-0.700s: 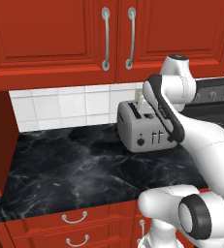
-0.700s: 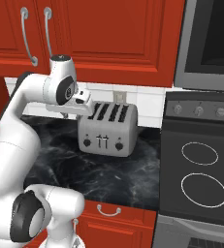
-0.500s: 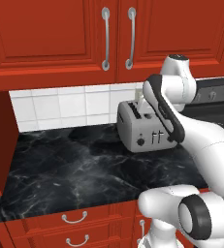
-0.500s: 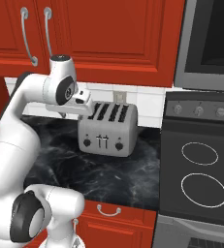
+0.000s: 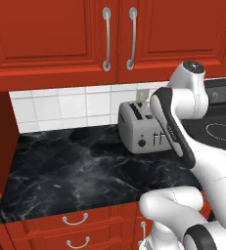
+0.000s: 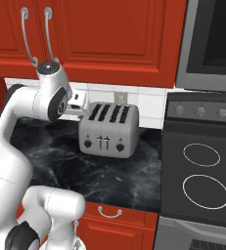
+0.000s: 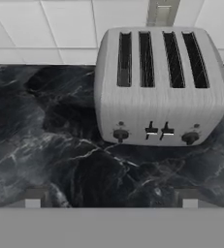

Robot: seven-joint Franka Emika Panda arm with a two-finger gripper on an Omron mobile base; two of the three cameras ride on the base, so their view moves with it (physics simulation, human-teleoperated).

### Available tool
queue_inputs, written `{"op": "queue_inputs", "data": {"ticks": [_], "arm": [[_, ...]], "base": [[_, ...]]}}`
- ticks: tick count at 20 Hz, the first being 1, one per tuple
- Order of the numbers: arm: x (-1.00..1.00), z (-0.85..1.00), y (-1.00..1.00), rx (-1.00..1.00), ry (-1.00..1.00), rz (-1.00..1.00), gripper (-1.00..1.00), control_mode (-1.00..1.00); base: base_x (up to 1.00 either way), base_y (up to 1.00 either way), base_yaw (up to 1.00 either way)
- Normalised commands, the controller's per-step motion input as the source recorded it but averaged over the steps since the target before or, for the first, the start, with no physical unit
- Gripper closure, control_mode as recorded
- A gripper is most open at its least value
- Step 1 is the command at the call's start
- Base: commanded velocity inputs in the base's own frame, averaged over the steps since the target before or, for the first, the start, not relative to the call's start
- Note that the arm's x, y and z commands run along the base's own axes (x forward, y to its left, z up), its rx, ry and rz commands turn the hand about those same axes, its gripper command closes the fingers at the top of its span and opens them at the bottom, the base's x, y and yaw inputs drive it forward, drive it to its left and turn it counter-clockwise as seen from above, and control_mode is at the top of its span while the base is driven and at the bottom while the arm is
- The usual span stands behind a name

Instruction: Open the cabinet, pick the kettle from the cabinet, and place it in the sink.

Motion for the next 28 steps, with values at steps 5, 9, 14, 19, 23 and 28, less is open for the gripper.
{"op": "queue_inputs", "data": {"ticks": [5, 9, 14, 19, 23, 28], "arm": [[-0.21, 0.25, 0.12, -0.01, -0.12, -0.02, -1.0, -1.0], [-0.11, 0.32, 0.16, -0.03, 0.0, -0.07, -1.0, -1.0], [-0.1, 0.31, 0.16, -0.05, -0.02, -0.04, -1.0, -1.0], [-0.11, 0.28, 0.12, -0.05, -0.16, -0.01, -1.0, -1.0], [-0.16, 0.27, 0.1, 0.0, -0.23, 0.0, -1.0, -1.0], [-0.1, 0.3, 0.15, 0.0, -0.15, 0.0, -1.0, -1.0]], "base": [[0.0, 0.0, 0.0], [0.0, 0.0, 0.0], [0.0, 0.0, 0.0], [0.0, 0.0, 0.0], [0.0, 0.0, 0.0], [0.0, 0.0, 0.0]]}}
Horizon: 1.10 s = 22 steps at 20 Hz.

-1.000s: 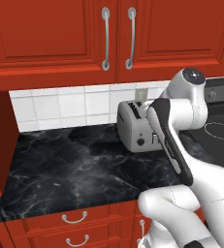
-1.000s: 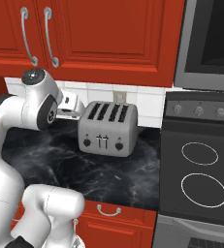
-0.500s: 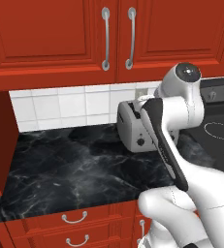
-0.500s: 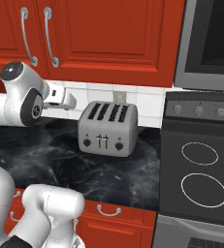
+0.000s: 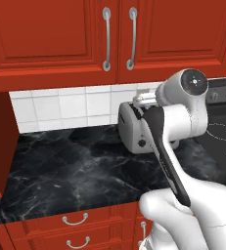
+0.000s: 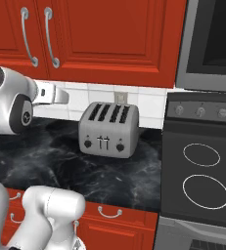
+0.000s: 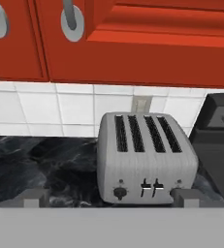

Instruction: Open the cabinet, pick the kettle from the cabinet, and place it in the sink.

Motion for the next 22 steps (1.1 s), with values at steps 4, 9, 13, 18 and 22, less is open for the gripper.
{"op": "queue_inputs", "data": {"ticks": [4, 9, 13, 18, 22], "arm": [[-0.03, 0.33, 0.13, 0.0, -0.01, -0.04, -1.0, -1.0], [0.0, 0.33, 0.13, 0.0, 0.0, -0.08, -1.0, -1.0], [0.0, 0.32, 0.11, 0.0, 0.0, -0.11, -1.0, -1.0], [0.0, 0.31, 0.09, 0.0, 0.0, -0.11, -1.0, -1.0], [0.05, 0.27, 0.01, 0.0, -0.03, -0.03, -1.0, -1.0]], "base": [[0.0, 0.0, 0.0], [0.0, 0.0, 0.0], [0.0, 0.0, 0.0], [0.0, 0.0, 0.0], [0.0, 0.0, 0.0]]}}
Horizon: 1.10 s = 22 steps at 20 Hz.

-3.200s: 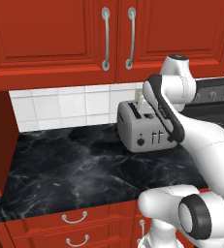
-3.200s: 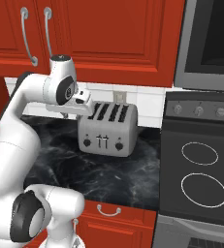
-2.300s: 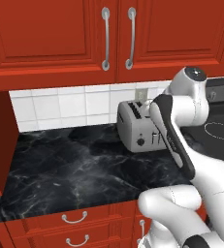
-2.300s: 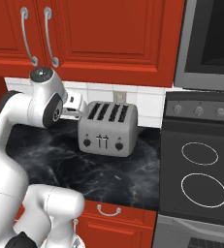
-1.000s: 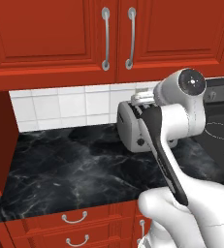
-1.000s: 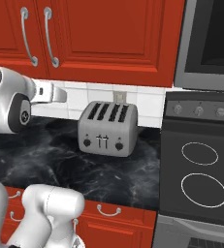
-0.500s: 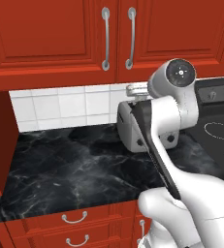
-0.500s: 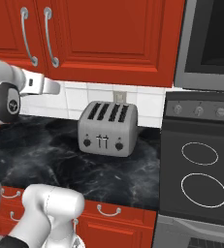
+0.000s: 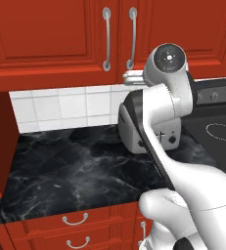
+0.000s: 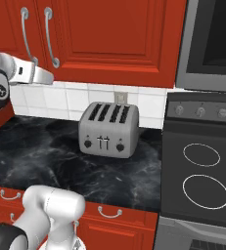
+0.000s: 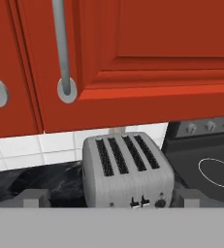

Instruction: Open the cabinet, pick the kettle from the cabinet, and place it in the sink.

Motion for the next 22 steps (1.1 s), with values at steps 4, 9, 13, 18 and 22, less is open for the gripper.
{"op": "queue_inputs", "data": {"ticks": [4, 9, 13, 18, 22], "arm": [[0.09, 0.24, 0.0, 0.0, -0.01, 0.0, -1.0, -1.0], [0.11, 0.25, 0.0, 0.0, 0.0, 0.0, -1.0, -1.0], [0.14, 0.23, 0.0, 0.0, 0.0, 0.0, -1.0, -1.0], [0.2, 0.18, 0.0, 0.0, 0.0, 0.0, -1.0, -1.0], [0.29, 0.18, 0.02, 0.0, 0.0, 0.0, -1.0, -1.0]], "base": [[0.0, 0.0, 0.0], [0.0, 0.0, 0.0], [0.0, 0.0, 0.0], [0.0, 0.0, 0.0], [0.0, 0.0, 0.0]]}}
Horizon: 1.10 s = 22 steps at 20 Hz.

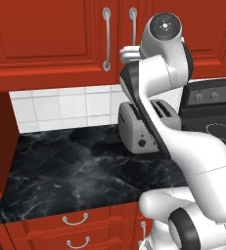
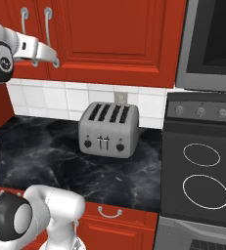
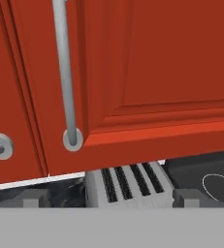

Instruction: Open the cabinet, pick the kettle from the cabinet, and place it in the sink.

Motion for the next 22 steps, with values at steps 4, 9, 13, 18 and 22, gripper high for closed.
{"op": "queue_inputs", "data": {"ticks": [4, 9, 13, 18, 22], "arm": [[0.29, 0.16, 0.01, 0.0, 0.0, 0.02, -1.0, -1.0], [0.27, 0.11, 0.01, 0.0, 0.0, 0.04, -1.0, -1.0], [0.27, 0.07, 0.01, 0.0, 0.0, 0.06, -1.0, -1.0], [0.24, 0.02, 0.08, 0.0, 0.0, 0.03, -1.0, -1.0], [0.22, 0.0, 0.1, 0.0, -0.02, 0.0, -1.0, -1.0]], "base": [[0.0, 0.0, 0.0], [0.0, 0.0, 0.0], [0.0, 0.0, 0.0], [0.0, 0.0, 0.0], [0.0, 0.0, 0.0]]}}
